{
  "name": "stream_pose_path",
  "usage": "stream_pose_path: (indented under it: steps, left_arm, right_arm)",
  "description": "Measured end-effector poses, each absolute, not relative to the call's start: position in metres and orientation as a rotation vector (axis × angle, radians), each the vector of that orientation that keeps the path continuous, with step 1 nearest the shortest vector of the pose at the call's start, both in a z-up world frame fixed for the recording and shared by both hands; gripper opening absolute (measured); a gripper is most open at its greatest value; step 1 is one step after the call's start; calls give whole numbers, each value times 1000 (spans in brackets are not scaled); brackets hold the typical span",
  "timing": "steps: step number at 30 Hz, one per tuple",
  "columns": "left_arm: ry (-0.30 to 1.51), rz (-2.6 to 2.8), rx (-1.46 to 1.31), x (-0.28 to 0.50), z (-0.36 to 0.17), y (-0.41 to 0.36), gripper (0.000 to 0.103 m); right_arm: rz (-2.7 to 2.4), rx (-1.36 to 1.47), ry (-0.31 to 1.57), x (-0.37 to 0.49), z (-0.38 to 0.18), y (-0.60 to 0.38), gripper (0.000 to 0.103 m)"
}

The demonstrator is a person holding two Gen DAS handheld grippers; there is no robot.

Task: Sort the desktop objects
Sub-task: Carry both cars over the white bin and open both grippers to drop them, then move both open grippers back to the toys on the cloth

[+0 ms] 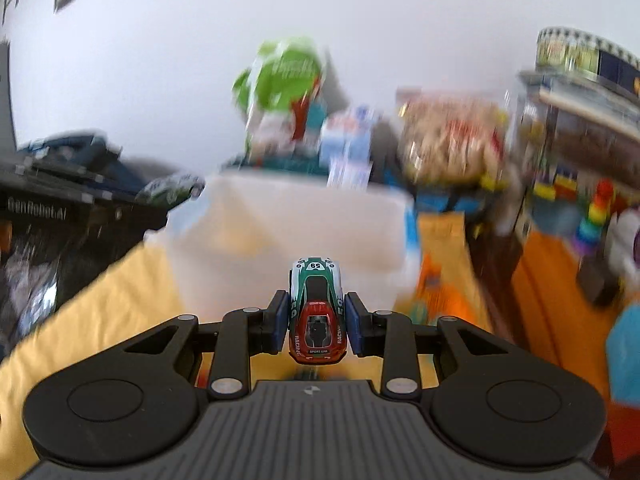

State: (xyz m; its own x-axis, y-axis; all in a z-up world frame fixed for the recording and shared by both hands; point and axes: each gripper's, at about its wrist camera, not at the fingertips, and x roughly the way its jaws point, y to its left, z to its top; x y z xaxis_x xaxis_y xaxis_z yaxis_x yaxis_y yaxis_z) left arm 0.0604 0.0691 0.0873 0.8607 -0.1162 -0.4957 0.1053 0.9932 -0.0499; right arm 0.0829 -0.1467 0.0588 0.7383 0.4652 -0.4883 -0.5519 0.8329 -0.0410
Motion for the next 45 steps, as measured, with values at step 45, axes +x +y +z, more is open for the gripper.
stream_pose_path:
  steps: [45]
  left_arm:
    - [820, -98, 109, -5, -48, 35, 63]
  right_arm:
    - [504, -257, 777, 37, -49, -158, 65]
